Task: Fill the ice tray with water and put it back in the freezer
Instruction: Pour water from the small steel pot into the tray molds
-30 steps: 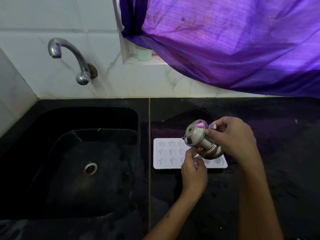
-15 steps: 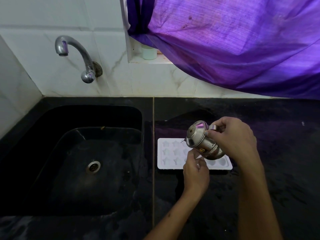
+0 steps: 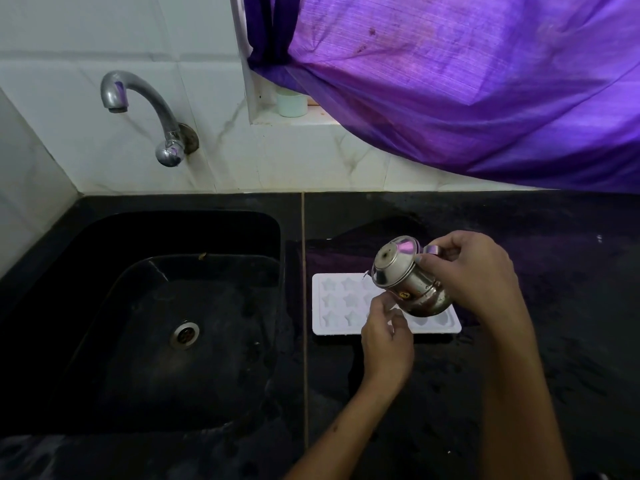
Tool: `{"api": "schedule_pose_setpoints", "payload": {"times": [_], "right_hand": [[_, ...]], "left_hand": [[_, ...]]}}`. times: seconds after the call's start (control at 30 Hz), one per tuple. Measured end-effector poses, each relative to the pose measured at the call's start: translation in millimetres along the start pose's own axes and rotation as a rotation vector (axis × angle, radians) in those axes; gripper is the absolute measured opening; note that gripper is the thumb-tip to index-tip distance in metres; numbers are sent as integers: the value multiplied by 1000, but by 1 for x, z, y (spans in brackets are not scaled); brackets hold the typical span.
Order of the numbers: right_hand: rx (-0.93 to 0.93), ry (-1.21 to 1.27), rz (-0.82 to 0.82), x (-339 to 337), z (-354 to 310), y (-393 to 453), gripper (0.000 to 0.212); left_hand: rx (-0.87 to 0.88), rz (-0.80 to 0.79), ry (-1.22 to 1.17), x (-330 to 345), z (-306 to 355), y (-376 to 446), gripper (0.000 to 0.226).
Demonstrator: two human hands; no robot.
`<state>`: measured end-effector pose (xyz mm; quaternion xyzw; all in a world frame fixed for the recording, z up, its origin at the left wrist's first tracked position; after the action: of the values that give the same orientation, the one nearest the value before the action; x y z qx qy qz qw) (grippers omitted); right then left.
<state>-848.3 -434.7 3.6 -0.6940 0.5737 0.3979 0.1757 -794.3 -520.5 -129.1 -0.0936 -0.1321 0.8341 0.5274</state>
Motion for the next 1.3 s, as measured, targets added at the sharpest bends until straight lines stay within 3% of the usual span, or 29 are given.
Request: {"api": "schedule_pose_setpoints", "payload": {"times": [0.23,0.67,1.3], "right_hand": [[-2,58,51,-3,-7,-2,10],[-97,-55,13,21,-25,5,10],[-132,-78,5,26,-30,8,16]], "left_hand": [[37,40,-37,-4,5,-2,29],[-23,90,-33,-18,0,4,22],[-26,58,-45,-22,-3,6,28]]}}
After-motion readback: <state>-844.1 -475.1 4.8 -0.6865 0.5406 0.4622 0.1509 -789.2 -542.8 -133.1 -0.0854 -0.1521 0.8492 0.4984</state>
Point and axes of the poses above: each hand's wrist, its own y-axis towards the middle knuckle, its own x-axis out of the palm, z = x × y, the point moved 4 cm from there along y, towards the middle knuckle, and after that the axes turned 15 degrees about -x, right-handed, at the moved point
